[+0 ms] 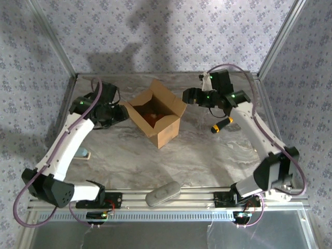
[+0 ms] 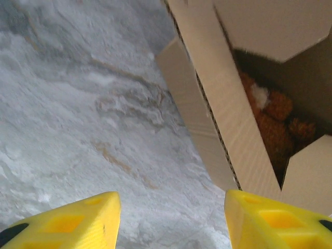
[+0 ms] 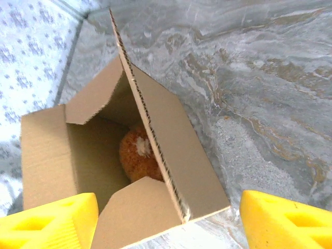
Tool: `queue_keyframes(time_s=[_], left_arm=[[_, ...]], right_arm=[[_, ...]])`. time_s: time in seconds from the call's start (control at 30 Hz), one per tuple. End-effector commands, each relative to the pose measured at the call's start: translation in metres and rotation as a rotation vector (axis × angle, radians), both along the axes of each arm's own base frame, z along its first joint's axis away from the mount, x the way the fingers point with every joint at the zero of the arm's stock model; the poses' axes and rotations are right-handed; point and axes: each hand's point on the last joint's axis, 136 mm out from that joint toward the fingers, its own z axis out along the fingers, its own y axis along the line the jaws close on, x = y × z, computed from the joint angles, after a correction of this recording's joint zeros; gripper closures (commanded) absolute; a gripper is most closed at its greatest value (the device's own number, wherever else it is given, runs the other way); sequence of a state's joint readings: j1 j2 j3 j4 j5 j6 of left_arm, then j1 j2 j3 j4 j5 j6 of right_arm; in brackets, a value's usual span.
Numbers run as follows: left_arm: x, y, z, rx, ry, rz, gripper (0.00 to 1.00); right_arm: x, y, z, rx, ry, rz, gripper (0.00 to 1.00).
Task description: Unpack the express box
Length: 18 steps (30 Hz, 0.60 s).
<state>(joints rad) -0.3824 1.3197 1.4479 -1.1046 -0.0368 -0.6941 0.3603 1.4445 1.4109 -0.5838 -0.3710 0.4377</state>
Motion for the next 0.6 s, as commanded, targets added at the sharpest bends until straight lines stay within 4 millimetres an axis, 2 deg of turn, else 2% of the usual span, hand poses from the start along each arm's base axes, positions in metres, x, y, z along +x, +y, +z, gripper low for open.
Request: queue_keyframes(time_s=[0.0,0.13,0.17,0.33,0.47,0.57], left_arm=[[0.024,0.002,0.003,0.018,0.0,-0.05,0.44],[0.075,-0.003,0.008,0.009,-0.029,-0.078,0.44],[0.087,-0.004,0.009,0.024,-0.036,-0.094,0.44],[0.142,-0.008,0.004,0.121,-0.052,-0.163,0.44],[0.169,-0.008,-0.014,0.148,-0.012,-0.181,0.46],[0.176,-0.012,-0.03,0.132,0.017,-0.184,0.46]], right_arm=[[-0.023,-0.01,-0.01,-0.016,0.045,-0.073,0.26],[-0.053,0.001,-0.016,0.003,0.03,-0.097,0.23],[-0.061,0.003,-0.031,-0.015,0.055,-0.103,0.22],[-0.083,0.018,-0.055,-0.041,0.096,-0.127,0.19],[-0.083,0.032,-0.067,-0.02,0.113,-0.132,0.19],[-0.077,0.043,-0.07,-0.005,0.115,-0.133,0.18]])
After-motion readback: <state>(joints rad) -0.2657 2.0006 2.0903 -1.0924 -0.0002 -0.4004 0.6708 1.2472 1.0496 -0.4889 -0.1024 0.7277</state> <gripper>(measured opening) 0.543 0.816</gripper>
